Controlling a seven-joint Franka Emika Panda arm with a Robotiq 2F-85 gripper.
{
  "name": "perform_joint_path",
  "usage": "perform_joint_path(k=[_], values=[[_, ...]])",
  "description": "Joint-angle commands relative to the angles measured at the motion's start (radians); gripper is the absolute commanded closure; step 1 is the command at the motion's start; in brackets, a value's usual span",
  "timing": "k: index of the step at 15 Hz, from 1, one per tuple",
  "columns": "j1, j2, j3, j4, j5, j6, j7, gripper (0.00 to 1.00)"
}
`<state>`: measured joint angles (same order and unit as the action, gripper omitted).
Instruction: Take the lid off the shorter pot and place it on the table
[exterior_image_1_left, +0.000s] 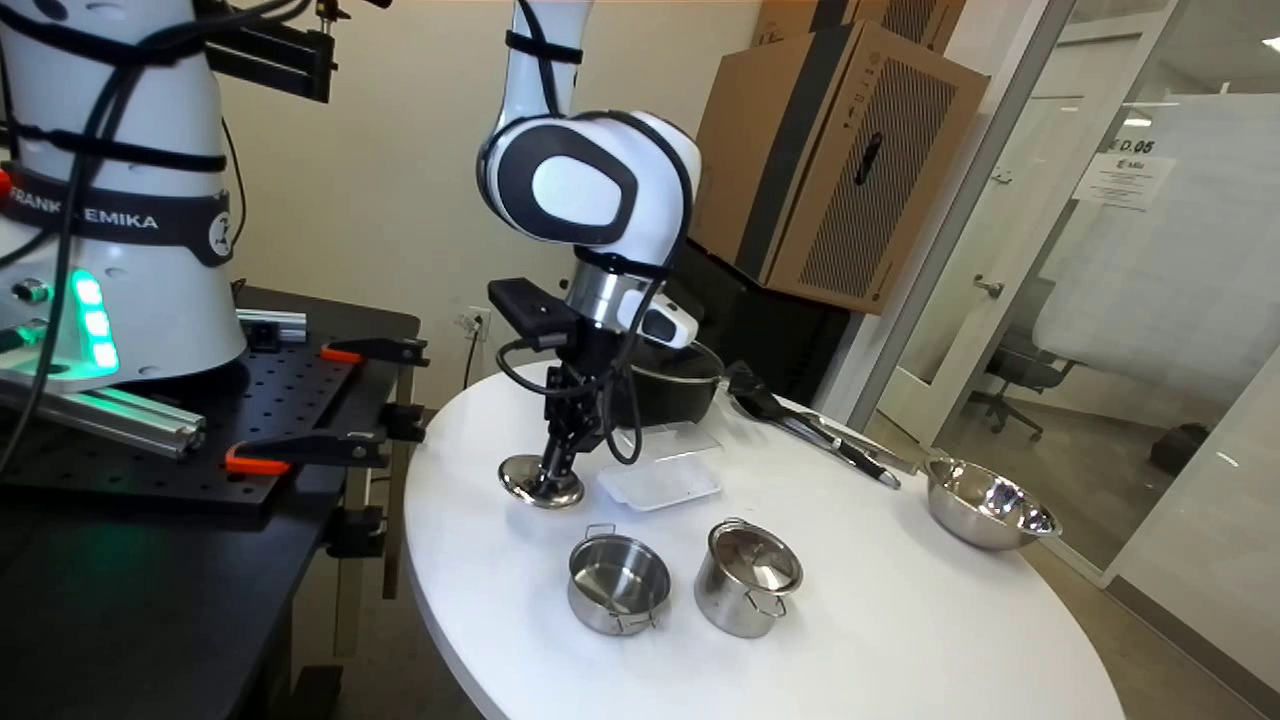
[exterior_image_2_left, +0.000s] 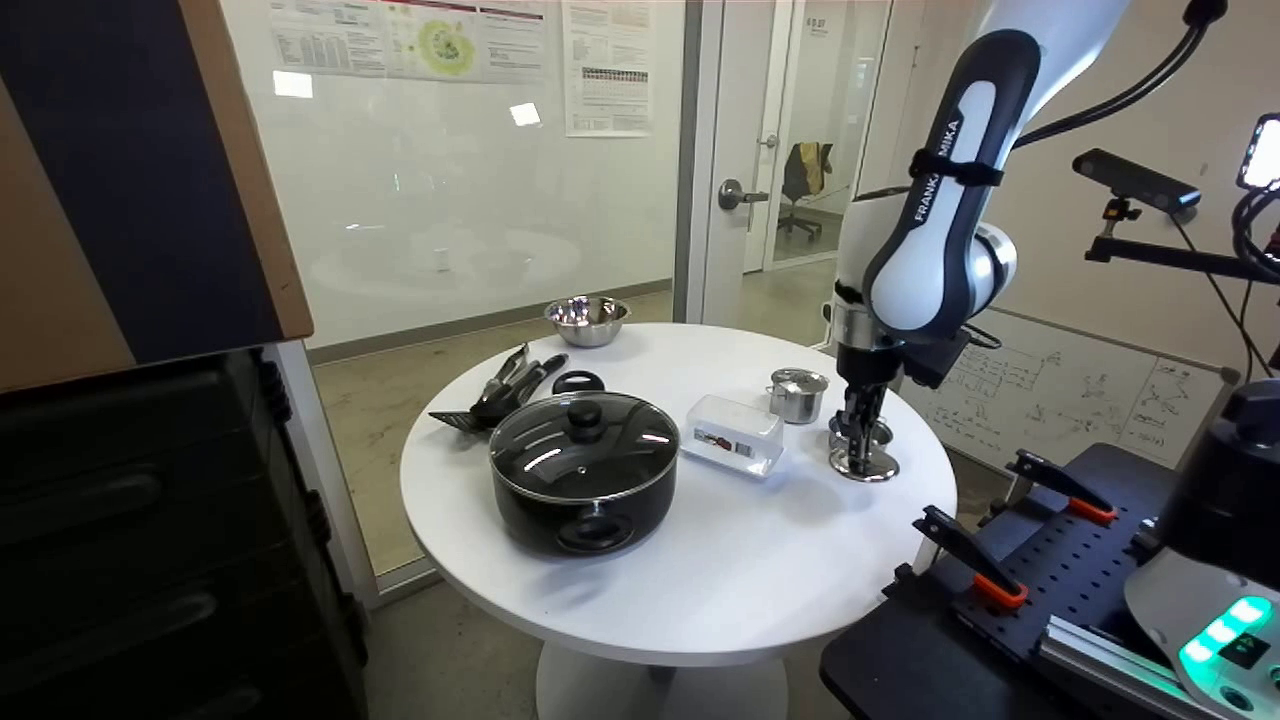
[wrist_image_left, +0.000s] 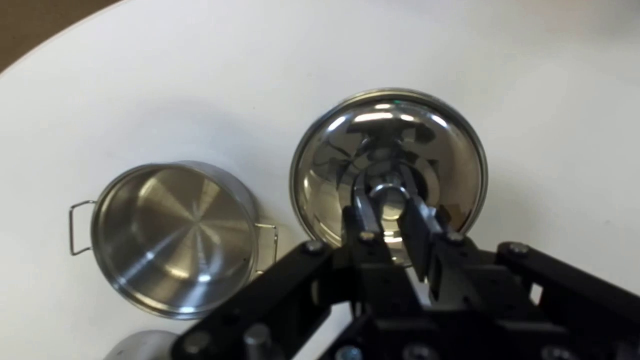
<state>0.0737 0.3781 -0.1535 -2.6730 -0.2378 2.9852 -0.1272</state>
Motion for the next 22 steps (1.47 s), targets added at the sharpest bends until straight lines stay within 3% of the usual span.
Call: perform_joint_path(k=[1, 12, 13, 15, 22], values=[[0.11, 0.077, -0.092, 0.038, -0.054, 0.058, 0.078, 0.95], [0.133, 0.226, -0.1, 0.139, -0.011, 0.101, 0.063, 0.95], [0.134, 0.231, -0.102, 0.144, -0.011, 0.103, 0.063, 0.6], [0.139, 0.236, -0.108, 0.148, -0.012, 0.11, 0.061, 0.51], [0.108, 0.198, -0.081, 0.119, -0.012, 0.111, 0.037, 0.0]])
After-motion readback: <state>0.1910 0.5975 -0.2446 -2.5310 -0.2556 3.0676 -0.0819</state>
